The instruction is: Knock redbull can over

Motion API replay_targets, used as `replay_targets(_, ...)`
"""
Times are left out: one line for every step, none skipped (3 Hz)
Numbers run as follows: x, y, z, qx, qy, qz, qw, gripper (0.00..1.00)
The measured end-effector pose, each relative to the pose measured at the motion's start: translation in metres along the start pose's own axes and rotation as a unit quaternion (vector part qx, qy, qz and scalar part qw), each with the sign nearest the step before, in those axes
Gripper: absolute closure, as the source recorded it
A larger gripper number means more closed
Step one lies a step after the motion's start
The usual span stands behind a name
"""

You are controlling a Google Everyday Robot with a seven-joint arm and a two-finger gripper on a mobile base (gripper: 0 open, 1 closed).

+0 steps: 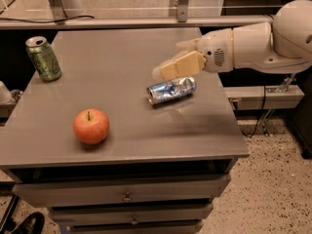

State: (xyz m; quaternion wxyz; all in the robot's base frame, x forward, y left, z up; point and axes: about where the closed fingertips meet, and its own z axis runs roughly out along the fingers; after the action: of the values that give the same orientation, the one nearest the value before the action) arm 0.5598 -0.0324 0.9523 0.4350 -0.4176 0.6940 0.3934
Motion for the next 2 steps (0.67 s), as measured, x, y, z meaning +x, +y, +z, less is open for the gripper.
replay_targets(0.012, -0.03, -0.045, 0.039, 0.012, -0.029, 0.9987, 0.0)
replay_targets(0.02, -0.072, -0.115, 0.099, 0.021, -0.067, 0.9926, 0.0)
